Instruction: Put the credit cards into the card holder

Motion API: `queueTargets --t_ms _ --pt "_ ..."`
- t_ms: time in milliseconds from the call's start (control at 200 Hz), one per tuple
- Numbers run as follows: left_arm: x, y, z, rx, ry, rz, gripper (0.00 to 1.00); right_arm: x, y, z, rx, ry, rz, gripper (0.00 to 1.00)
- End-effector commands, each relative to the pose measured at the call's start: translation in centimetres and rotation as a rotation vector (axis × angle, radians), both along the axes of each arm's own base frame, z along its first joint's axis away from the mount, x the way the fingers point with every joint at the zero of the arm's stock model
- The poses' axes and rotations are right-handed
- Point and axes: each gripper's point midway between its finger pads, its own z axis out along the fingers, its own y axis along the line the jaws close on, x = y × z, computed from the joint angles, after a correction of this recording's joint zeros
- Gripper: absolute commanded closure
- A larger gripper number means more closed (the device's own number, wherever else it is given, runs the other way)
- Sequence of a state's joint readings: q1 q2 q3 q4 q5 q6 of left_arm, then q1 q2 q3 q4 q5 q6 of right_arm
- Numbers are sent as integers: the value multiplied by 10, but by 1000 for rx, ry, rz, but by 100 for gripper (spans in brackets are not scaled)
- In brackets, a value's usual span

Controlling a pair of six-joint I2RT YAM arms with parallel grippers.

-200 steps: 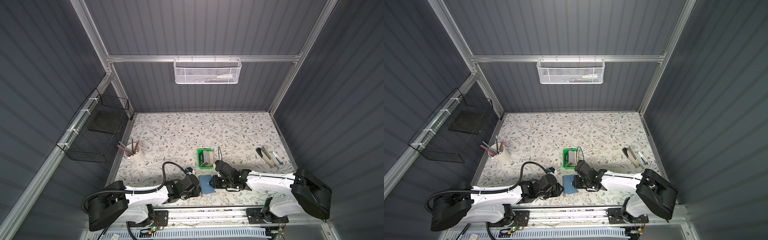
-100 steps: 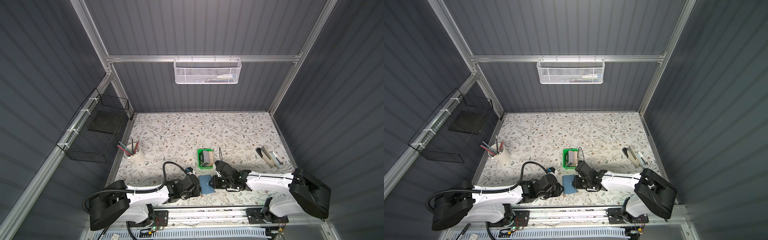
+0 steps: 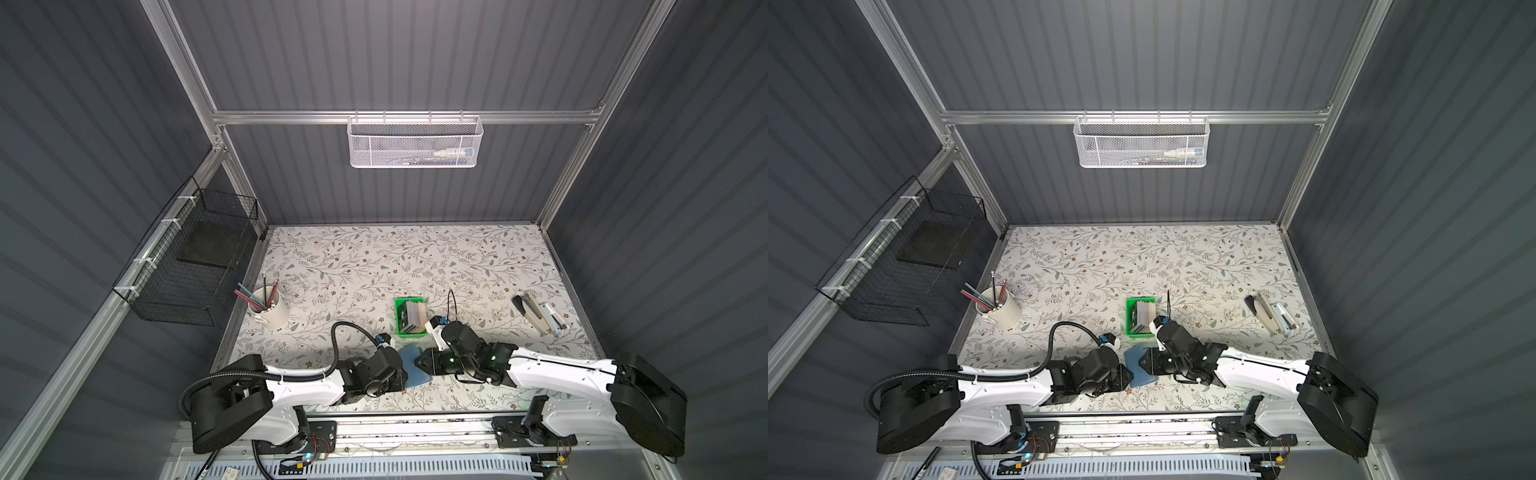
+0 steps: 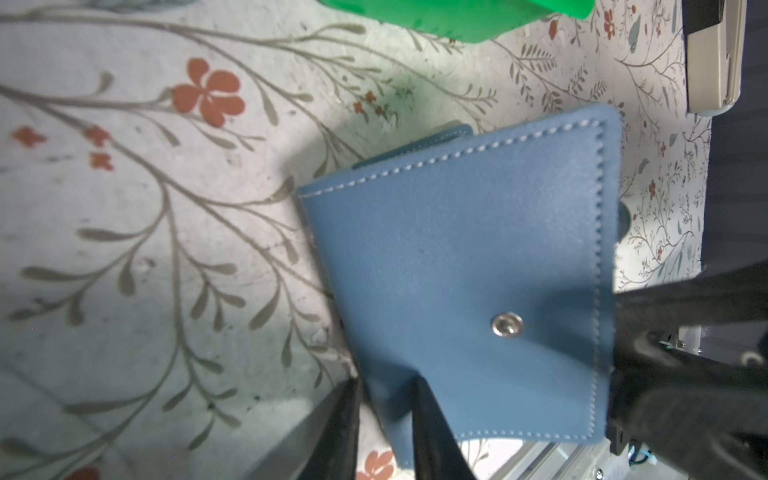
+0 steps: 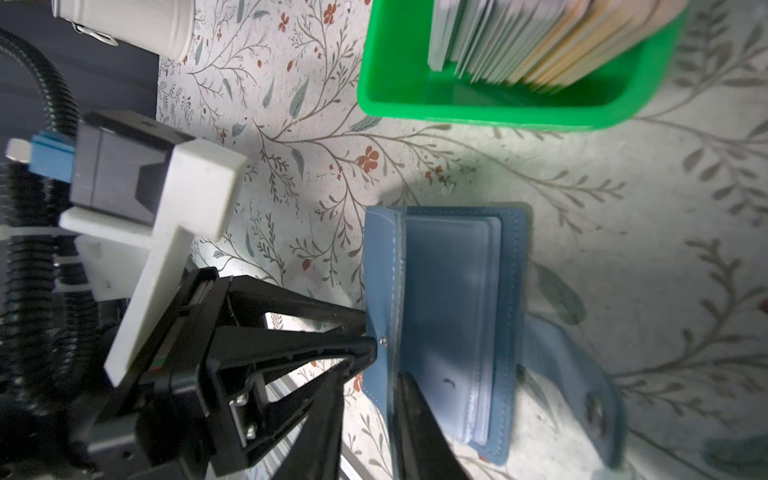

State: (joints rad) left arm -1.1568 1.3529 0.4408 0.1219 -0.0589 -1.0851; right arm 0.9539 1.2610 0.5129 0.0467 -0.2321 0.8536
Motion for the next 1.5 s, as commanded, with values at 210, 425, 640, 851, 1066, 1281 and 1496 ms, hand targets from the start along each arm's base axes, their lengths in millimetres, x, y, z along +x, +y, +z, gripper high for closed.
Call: queueTargets --t_ms 210,425,640,851,1066,1281,1496 --pt "3 4 26 -34 -41 -1 75 -1 13 9 -6 -16 43 73" --pt "6 30 47 -21 -34 27 72 -1 19 14 -24 -17 60 69" --pt "15 55 63 -19 -22 67 71 -5 32 15 -59 -17 88 65" --pt "27 75 77 11 -69 116 70 -11 48 12 -85 -12 111 64" --pt "29 79 79 3 -71 126 69 -13 59 -3 -144 19 95 60" --pt "26 79 71 19 -64 106 68 -19 77 -14 -152 49 107 51" --pt "26 72 62 0 -51 89 68 -21 83 -23 -170 74 117 42"
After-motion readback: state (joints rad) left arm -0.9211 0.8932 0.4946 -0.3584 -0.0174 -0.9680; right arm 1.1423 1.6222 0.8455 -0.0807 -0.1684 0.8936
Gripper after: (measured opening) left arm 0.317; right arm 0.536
